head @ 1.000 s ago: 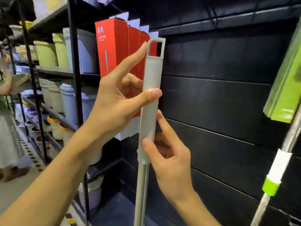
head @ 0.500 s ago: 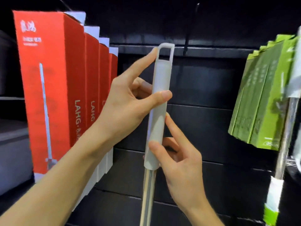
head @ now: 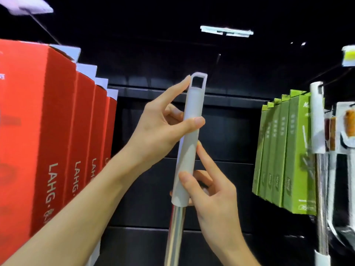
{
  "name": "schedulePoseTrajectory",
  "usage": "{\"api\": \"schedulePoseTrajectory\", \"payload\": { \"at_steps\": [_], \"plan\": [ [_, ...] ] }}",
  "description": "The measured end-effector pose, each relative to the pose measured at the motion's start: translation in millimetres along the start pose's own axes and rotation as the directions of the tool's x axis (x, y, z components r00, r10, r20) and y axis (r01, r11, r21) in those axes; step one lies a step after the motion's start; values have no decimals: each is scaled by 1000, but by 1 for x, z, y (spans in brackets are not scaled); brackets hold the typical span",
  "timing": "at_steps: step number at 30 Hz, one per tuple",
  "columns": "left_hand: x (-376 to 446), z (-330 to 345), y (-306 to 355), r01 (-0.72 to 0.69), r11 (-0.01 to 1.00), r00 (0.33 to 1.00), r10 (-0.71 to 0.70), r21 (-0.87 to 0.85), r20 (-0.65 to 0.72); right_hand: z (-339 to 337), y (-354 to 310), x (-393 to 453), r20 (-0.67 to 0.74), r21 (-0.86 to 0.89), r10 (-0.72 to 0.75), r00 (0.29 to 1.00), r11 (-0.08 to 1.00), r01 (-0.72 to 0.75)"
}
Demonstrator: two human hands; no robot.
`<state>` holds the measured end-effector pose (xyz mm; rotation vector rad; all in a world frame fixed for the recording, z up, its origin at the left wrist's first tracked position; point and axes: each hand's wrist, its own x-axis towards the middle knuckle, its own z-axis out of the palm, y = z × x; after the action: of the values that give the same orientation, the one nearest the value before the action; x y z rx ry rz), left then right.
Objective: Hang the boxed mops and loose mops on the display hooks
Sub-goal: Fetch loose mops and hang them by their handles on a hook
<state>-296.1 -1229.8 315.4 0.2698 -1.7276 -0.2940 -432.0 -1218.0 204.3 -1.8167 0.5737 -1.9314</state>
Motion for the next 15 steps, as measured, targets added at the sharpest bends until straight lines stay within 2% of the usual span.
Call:
{"api": "schedulePoseTrajectory", "payload": {
  "at_steps": [5,15],
  "plan": [
    [25,3,-3,-21,999,1000,20,-47,-9,-10,-11,22,8,-18,-58,998,998,58],
    [77,23,5,-10,996,1000,12,-90,26,-44,-37,66,32,-193,-127,991,972,131]
  ]
}}
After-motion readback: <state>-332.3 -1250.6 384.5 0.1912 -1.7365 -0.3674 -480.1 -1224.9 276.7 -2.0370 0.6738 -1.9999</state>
